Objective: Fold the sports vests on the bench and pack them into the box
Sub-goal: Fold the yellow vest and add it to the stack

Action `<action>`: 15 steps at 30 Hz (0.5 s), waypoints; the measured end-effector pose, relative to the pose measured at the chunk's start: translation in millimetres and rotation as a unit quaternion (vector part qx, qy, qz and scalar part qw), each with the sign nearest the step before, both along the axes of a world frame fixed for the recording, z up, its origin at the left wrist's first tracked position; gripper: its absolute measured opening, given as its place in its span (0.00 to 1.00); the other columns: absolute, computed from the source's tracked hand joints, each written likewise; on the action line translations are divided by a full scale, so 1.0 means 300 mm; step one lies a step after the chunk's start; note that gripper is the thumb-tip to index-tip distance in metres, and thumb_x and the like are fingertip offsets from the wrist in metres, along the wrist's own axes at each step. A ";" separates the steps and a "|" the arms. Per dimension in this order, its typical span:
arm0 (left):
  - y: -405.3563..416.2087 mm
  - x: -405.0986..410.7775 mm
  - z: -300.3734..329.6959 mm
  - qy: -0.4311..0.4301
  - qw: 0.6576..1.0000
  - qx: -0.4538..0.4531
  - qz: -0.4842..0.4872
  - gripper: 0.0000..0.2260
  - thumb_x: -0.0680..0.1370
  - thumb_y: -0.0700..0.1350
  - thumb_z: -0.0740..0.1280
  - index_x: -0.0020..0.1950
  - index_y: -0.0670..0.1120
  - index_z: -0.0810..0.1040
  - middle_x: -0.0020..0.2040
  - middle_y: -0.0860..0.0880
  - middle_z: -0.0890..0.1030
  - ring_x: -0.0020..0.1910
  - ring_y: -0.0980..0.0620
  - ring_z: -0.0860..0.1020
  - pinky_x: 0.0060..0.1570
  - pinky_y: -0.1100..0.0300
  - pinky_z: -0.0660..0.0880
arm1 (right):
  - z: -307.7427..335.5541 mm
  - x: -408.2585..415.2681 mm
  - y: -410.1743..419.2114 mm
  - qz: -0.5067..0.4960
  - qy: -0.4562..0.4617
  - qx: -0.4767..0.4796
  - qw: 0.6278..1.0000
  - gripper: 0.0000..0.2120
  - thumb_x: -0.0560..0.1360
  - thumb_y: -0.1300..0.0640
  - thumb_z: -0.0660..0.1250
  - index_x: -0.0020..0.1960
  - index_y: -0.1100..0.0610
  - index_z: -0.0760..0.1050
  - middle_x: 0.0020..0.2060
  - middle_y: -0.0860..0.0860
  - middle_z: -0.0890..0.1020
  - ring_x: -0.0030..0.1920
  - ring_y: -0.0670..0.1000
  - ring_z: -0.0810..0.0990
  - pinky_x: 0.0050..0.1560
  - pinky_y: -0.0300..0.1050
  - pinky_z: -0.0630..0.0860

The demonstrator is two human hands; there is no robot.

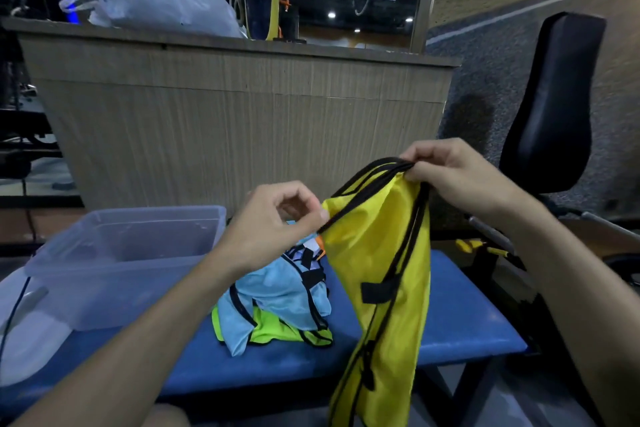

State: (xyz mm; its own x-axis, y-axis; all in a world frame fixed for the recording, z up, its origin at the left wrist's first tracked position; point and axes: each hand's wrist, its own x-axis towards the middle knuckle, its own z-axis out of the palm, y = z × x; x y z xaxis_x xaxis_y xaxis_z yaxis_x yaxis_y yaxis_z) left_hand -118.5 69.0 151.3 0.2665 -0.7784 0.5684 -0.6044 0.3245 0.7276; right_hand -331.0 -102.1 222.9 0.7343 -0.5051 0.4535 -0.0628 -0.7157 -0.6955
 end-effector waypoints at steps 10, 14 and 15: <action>-0.004 -0.122 -0.056 -0.223 0.960 -0.163 0.054 0.10 0.73 0.47 0.79 0.50 0.50 0.82 0.48 0.59 0.78 0.49 0.55 0.75 0.49 0.67 0.68 | 0.053 0.008 -0.017 0.023 0.045 -0.023 0.998 0.08 0.73 0.61 0.64 0.45 0.58 0.82 0.42 0.66 0.82 0.41 0.58 0.77 0.47 0.57 0.71; -0.028 -0.122 -0.069 -0.079 0.991 -0.091 0.062 0.11 0.76 0.47 0.75 0.56 0.52 0.80 0.51 0.60 0.78 0.51 0.55 0.78 0.46 0.65 0.73 | 0.051 0.010 -0.019 0.026 0.041 -0.019 0.999 0.08 0.72 0.61 0.63 0.45 0.59 0.82 0.40 0.62 0.81 0.41 0.57 0.76 0.46 0.56 0.70; -0.039 -0.116 -0.070 -0.028 0.997 -0.048 0.058 0.11 0.76 0.49 0.75 0.57 0.53 0.79 0.51 0.59 0.79 0.50 0.55 0.79 0.45 0.63 0.75 | 0.052 0.009 -0.019 0.028 0.042 -0.020 0.999 0.08 0.73 0.62 0.64 0.45 0.59 0.82 0.40 0.61 0.81 0.41 0.57 0.76 0.46 0.56 0.70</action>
State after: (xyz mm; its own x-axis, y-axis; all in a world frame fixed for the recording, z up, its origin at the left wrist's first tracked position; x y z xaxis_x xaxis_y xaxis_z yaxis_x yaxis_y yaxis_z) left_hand -153.4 57.4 130.4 0.3174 -0.6857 0.6551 -0.6800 0.3169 0.6612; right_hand -328.3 -107.9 238.5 0.7967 -0.4451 0.4087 -0.0783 -0.7467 -0.6606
